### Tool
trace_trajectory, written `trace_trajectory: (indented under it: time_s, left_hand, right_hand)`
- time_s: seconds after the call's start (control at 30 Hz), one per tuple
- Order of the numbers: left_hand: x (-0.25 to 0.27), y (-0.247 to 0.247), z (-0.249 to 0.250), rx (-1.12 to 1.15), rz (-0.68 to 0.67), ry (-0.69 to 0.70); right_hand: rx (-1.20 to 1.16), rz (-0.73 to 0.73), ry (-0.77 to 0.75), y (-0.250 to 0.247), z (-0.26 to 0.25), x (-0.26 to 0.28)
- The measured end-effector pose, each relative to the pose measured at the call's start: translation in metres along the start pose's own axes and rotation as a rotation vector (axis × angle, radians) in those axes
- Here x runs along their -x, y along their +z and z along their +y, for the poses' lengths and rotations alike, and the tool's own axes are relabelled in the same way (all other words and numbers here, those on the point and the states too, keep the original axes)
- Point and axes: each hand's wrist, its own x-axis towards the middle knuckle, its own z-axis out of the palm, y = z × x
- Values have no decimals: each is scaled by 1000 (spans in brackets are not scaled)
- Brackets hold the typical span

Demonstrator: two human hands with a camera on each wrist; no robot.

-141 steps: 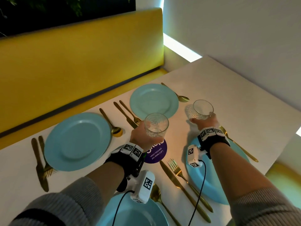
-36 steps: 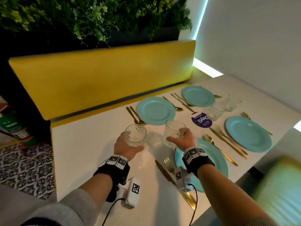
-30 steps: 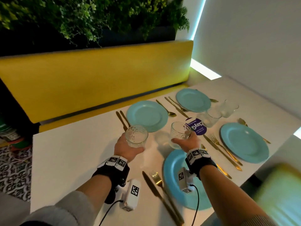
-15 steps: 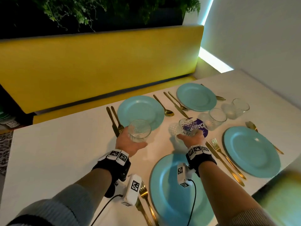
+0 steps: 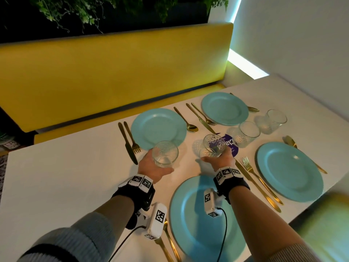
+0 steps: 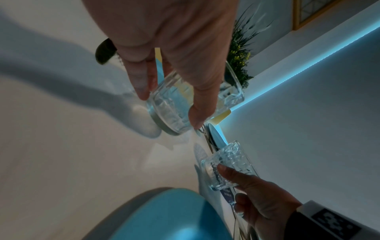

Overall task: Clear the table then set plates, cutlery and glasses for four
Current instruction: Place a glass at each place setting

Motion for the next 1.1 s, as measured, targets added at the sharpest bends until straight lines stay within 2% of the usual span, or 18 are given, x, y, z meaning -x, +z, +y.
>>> trace_trajectory:
  time_s: [0.4,1.1]
  left_hand:
    - [9,19,1,-123,-52,-32]
    - [7,31,6,-189,-84,-32]
  right_hand:
    - [57,22,-55,-26,10,3]
    - [44,22,-109,-31,13,-2]
